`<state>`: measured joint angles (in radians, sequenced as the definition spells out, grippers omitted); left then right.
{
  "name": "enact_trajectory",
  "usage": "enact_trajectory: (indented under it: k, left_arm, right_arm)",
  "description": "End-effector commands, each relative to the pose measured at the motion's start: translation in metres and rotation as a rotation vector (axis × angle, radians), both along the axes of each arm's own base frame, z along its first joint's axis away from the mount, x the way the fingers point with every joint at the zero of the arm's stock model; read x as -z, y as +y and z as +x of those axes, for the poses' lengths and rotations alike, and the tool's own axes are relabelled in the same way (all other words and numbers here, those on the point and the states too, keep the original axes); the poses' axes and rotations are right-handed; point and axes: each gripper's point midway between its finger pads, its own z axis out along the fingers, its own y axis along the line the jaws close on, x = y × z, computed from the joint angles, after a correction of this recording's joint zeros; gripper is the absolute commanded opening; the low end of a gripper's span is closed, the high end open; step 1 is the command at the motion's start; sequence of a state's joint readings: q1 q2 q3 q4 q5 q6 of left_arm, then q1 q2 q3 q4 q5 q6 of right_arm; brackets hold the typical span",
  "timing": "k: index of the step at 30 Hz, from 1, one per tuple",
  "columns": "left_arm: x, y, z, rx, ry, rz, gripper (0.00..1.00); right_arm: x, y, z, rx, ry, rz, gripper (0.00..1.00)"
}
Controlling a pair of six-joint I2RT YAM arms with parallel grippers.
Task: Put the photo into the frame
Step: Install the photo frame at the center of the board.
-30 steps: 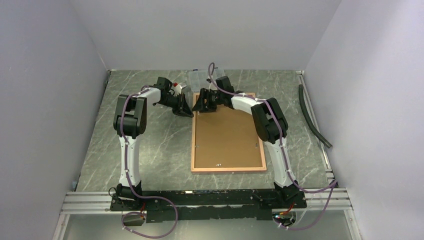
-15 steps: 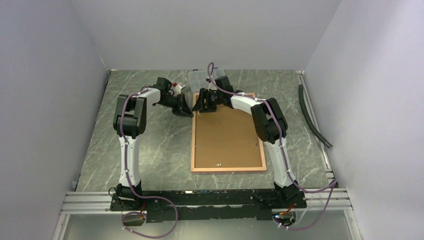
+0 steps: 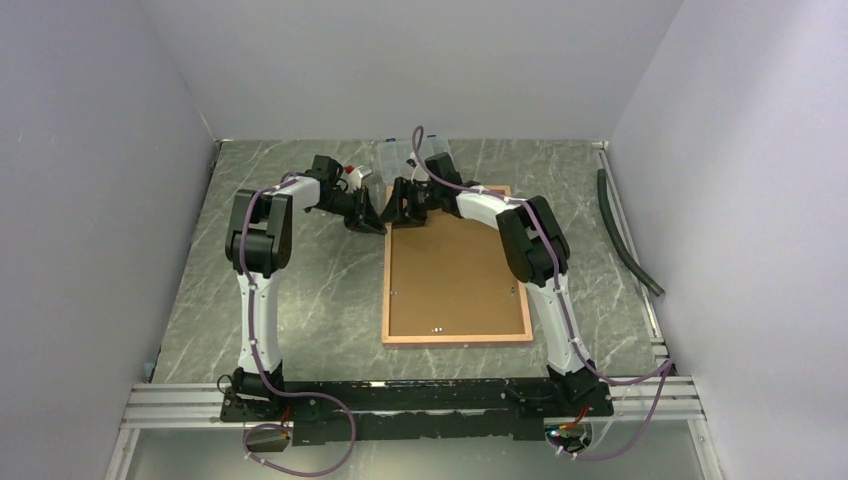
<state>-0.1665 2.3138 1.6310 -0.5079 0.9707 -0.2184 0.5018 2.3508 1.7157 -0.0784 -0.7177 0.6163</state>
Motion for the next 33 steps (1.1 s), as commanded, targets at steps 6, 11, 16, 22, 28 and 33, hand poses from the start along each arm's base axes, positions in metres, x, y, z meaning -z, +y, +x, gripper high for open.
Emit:
enact_trajectory:
  k: [6, 11, 16, 22, 28, 33]
  left_arm:
    - [-0.034, 0.076, -0.004, -0.052, -0.085, 0.135, 0.15]
    - [-0.046, 0.091, -0.001, -0.058, -0.140, 0.157, 0.17]
    - [-0.041, 0.087, 0.012, -0.052, -0.180, 0.167, 0.20]
    - [-0.043, 0.081, 0.083, -0.056, -0.335, 0.181, 0.47]
    - [-0.051, 0.063, 0.142, -0.090, -0.442, 0.127, 0.86]
    - [-0.049, 0.043, 0.158, -0.082, -0.502, 0.076, 0.91]
  right_arm:
    - [-0.021, 0.033, -0.030, -0.118, 0.005, 0.036, 0.63]
    - [-0.041, 0.015, -0.007, -0.058, -0.072, -0.004, 0.67]
    - [-0.067, -0.004, 0.005, -0.018, -0.135, -0.021, 0.71]
    - [-0.091, -0.053, -0.007, 0.137, -0.170, -0.100, 0.94]
    - [-0.064, -0.164, -0.050, 0.446, -0.071, -0.335, 1.00]
    - [-0.050, -0.253, -0.065, 0.718, -0.014, -0.445, 1.00]
